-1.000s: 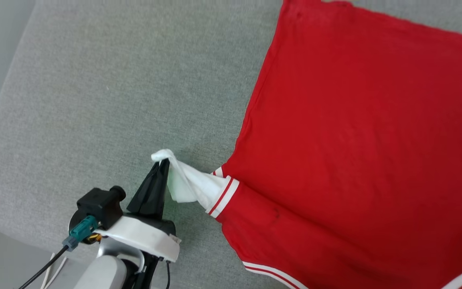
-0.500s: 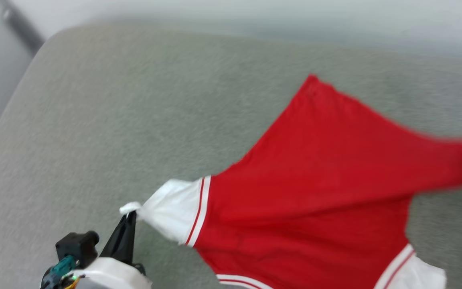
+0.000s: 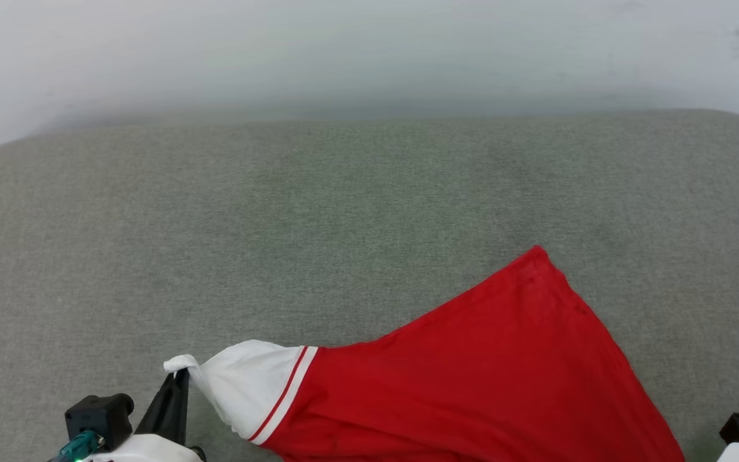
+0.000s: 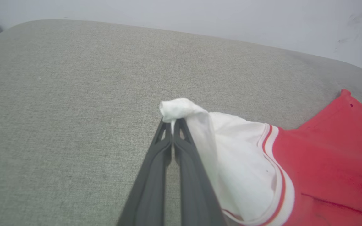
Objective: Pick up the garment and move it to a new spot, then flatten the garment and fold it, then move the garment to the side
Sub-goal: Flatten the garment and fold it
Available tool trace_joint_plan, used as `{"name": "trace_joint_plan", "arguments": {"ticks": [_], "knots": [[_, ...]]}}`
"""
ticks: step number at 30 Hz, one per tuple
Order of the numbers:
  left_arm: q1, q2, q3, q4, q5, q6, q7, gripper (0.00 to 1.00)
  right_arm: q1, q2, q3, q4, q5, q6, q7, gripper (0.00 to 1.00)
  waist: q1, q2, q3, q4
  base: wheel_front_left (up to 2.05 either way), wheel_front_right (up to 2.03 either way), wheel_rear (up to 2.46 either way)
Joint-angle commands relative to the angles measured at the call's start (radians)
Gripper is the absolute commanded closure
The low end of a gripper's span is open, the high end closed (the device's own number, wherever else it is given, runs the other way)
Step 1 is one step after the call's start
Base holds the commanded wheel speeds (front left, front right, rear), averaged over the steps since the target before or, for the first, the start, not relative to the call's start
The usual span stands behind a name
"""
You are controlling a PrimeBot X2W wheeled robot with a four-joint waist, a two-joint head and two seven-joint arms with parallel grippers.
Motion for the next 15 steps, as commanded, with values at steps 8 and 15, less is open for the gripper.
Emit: {"name": "trace_joint_plan", "arguments": {"ticks": [8, 15], "knots": [[0.012, 0.008, 0.0, -0.031, 0.0, 0.017, 0.016, 1.0, -0.094, 0.01, -0.042, -0.063, -0.018, 0.0, -0.335, 0.0, 0.0002, -0.0001, 0.006, -0.016, 0.0, 0.0, 0.0], [-0.064, 0.008, -0.018, -0.079, 0.02, 0.02, 0.03, 1.0, -0.372, 0.06, -0.035, 0.089, -0.026, 0.0, -0.702, 0.0, 0.0002, -0.0001, 0.1, 0.023, 0.0, 0.0, 0.0]]}}
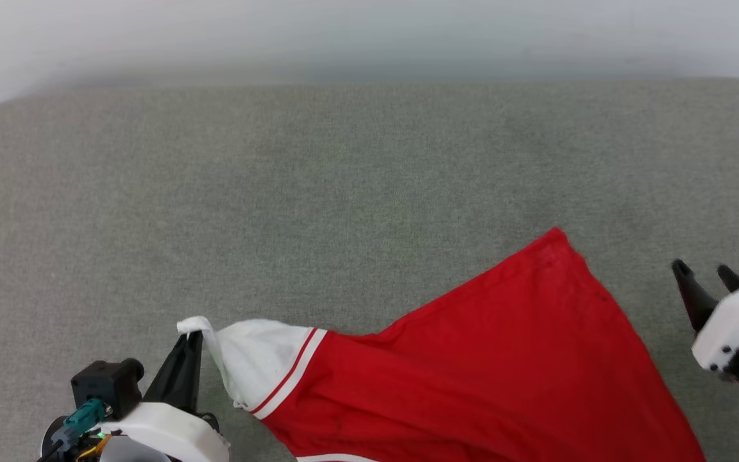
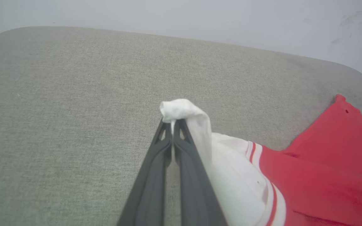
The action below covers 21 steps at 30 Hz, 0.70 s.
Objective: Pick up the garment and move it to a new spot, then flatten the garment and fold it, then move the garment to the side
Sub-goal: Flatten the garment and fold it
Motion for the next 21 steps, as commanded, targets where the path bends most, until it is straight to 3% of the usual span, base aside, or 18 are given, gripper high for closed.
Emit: {"name": "trace_joint_plan", "arguments": {"ticks": [1, 12, 18, 19, 20, 21], "knots": [[-0.025, 0.001, 0.0, -0.01, 0.005, 0.003, -0.006, 1.0, -0.058, 0.01, 0.023, 0.025, -0.004, 0.0, 0.007, 0.0, 0.0001, 0.0, 0.042, 0.014, 0.0, 0.0, 0.0], [-0.126, -0.031, -0.041, -0.017, 0.028, -0.022, -0.019, 1.0, -0.354, -0.023, 0.216, 0.239, -0.003, 0.0, 0.376, 0.0, 0.0001, 0.0, 0.158, 0.095, 0.0, 0.0, 0.0], [-0.154, -0.049, -0.056, 0.005, 0.022, -0.035, -0.03, 1.0, -0.356, -0.004, 0.291, 0.392, 0.023, 0.0, 0.535, 0.0, 0.0001, 0.0, 0.186, 0.119, 0.0, 0.0, 0.0], [-0.156, -0.05, -0.056, 0.008, 0.021, -0.033, -0.032, 1.0, -0.35, -0.001, 0.302, 0.406, 0.026, 0.0, 0.553, 0.58, 0.0001, 0.0, 0.186, 0.12, 0.0, 0.0, 0.0], [-0.158, -0.05, -0.056, 0.01, 0.02, -0.033, -0.034, 1.0, -0.348, 0.004, 0.307, 0.415, 0.033, 0.001, 0.561, 1.0, 0.0001, 0.0, 0.185, 0.12, 0.0, 0.0, 0.0], [-0.158, -0.051, -0.055, 0.014, 0.018, -0.032, -0.035, 1.0, -0.347, 0.007, 0.315, 0.421, 0.036, 0.001, 0.572, 1.0, 0.0001, 0.0, 0.183, 0.119, 0.0, 0.0, 0.0]]}}
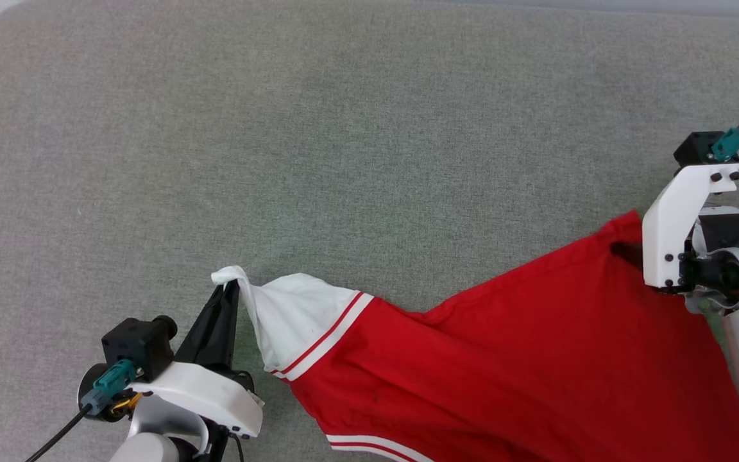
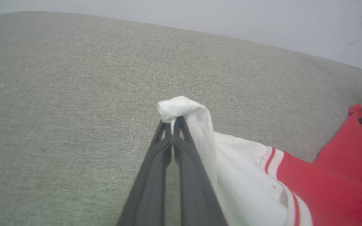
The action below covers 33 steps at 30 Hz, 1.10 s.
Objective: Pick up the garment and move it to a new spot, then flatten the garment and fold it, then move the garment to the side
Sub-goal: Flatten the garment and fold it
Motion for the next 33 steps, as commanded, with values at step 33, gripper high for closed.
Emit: {"name": "trace_joint_plan", "arguments": {"ticks": [33], "knots": [[-0.755, 0.066, 0.052, 0.375, 0.043, -0.113, 0.019, 1.0, -0.278, 0.023, -0.044, 0.04, -0.053, 0.002, -0.56, 1.0, 0.0, 0.0, -0.156, -0.164, 0.0, 0.0, 0.0]]}}
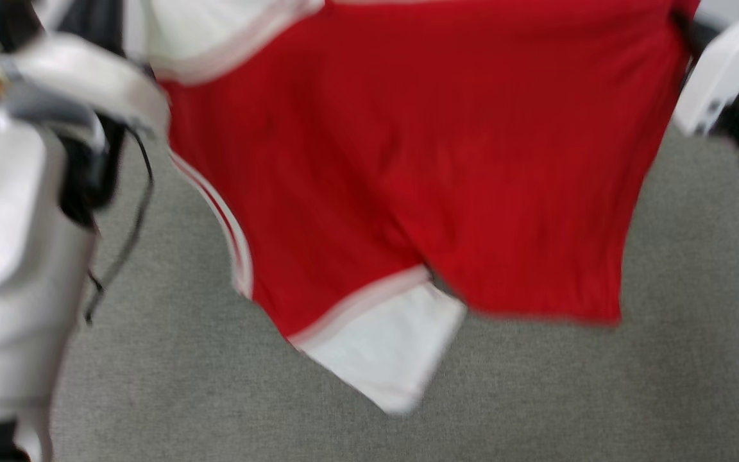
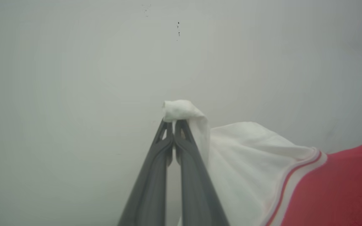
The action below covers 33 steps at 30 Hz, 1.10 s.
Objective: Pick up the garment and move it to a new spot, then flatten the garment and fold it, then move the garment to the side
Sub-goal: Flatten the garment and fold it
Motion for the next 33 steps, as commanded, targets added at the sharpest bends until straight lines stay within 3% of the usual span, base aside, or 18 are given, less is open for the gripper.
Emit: {"name": "trace_joint_plan", "arguments": {"ticks": [1, 10, 16, 25, 33], "knots": [[-0.05, 0.01, 0.008, 0.012, 0.01, -0.004, -0.006, 1.0, -0.041, 0.002, -0.006, 0.003, -0.004, 0.0, -0.014, 1.0, 0.0, -0.0001, 0.057, -0.009, 0.0, 0.0, 0.0], [-0.502, 0.063, 0.022, 0.132, 0.08, -0.041, -0.026, 1.0, -0.393, -0.017, -0.045, 0.0, -0.045, 0.0, -0.112, 1.0, 0.0, -0.0001, 0.275, -0.018, 0.0, 0.0, 0.0], [-0.704, 0.067, 0.016, 0.216, 0.093, -0.073, -0.033, 1.0, -0.561, -0.032, -0.026, 0.028, -0.049, 0.0, -0.15, 1.0, 0.0, -0.0001, 0.387, -0.018, 0.0, 0.0, 0.0], [-0.733, 0.018, -0.021, 0.39, 0.078, -0.112, -0.075, 1.0, -0.644, -0.028, 0.069, 0.179, -0.013, 0.0, -0.203, 1.0, 0.0, -0.0001, 0.464, 0.004, 0.0, 0.0, 0.0], [-0.614, -0.042, -0.034, 0.552, 0.013, -0.143, -0.147, 1.0, -0.567, -0.028, 0.171, 0.35, 0.054, 0.0, -0.264, 1.0, 0.0, -0.0001, 0.452, 0.027, 0.0, 0.0, 0.0]]}}
